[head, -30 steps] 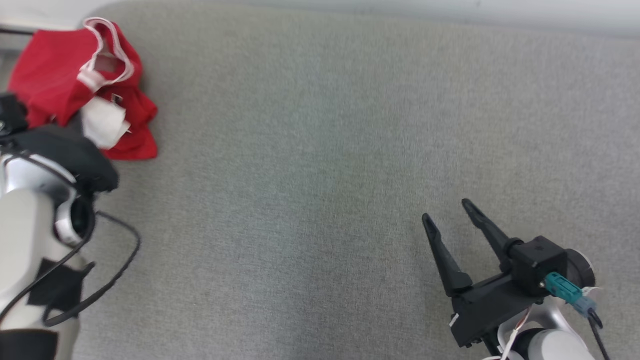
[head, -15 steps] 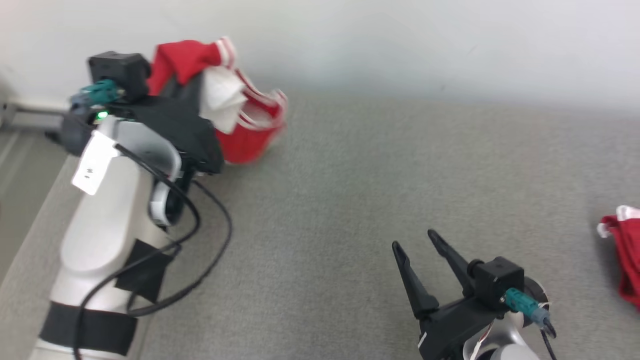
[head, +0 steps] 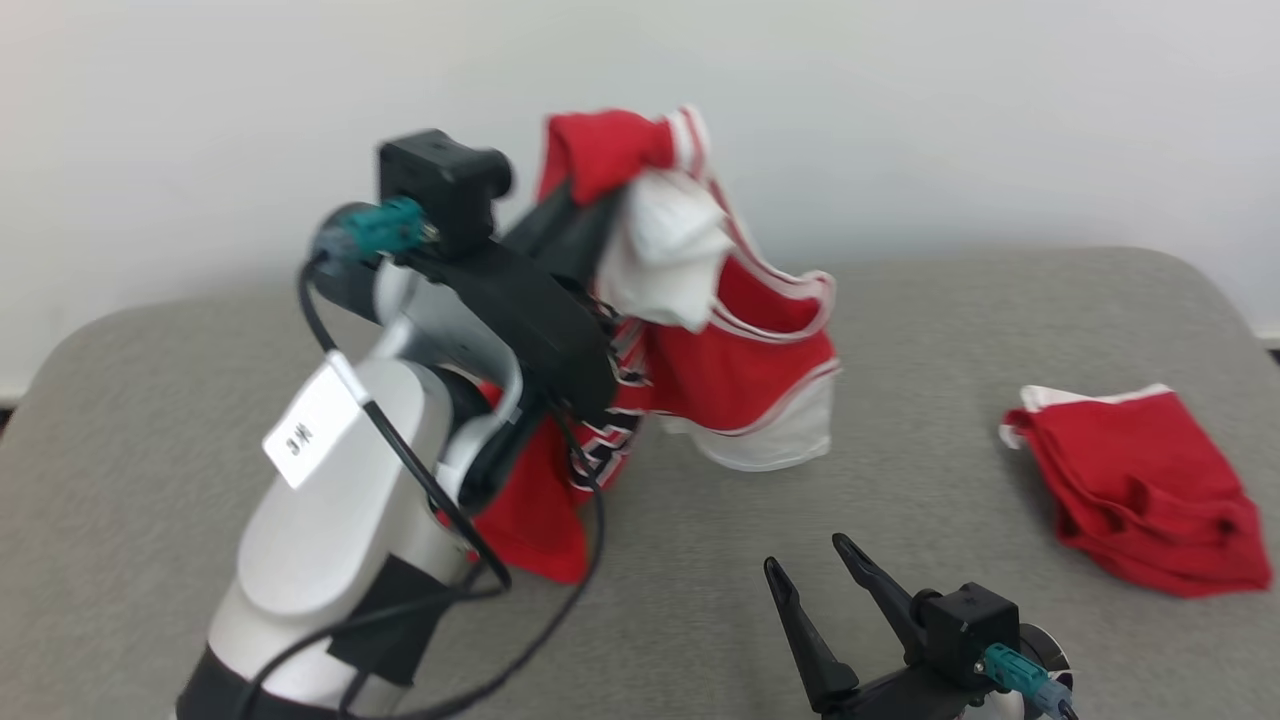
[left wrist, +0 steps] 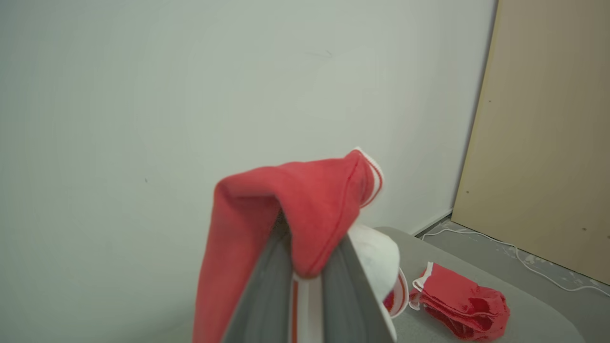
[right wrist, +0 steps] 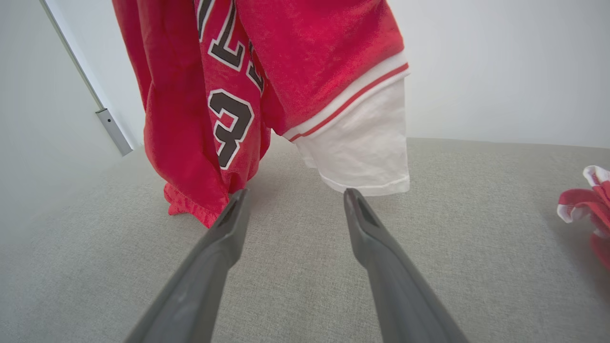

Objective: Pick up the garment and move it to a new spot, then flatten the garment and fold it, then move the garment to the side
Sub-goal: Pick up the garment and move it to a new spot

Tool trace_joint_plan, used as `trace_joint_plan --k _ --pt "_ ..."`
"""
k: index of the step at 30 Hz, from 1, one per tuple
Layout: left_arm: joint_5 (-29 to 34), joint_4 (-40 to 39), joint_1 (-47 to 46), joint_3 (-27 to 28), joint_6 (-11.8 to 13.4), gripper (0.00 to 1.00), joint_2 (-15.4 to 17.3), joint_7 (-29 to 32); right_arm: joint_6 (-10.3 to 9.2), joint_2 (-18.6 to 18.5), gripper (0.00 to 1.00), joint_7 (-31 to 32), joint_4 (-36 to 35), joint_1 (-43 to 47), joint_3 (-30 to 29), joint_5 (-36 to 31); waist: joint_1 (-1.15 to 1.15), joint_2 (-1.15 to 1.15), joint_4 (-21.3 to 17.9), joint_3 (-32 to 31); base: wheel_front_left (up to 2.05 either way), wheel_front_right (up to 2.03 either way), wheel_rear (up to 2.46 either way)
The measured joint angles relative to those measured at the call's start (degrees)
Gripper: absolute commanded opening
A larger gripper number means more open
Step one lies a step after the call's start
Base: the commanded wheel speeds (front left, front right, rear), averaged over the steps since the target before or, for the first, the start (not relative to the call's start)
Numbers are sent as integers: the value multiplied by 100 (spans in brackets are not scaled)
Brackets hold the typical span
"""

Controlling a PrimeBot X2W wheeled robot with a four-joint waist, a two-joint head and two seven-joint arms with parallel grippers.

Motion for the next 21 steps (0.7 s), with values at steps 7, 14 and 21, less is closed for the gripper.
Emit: trace_joint_plan --k 7,14,21 --pt "-426 -982 217 -548 -44 0 2 301 -18 0 100 -58 -34 102 0 1 1 0 -671 -150 0 0 0" --pt "-695 -632 207 -1006 320 0 1 453 -16 0 100 -82 -73 99 15 1 1 0 -1091 -148 0 0 0" --pt "-864 186 210 -1395 560 100 14 442 -3 2 100 -131 -99 64 24 2 2 0 -1252 39 0 0 0"
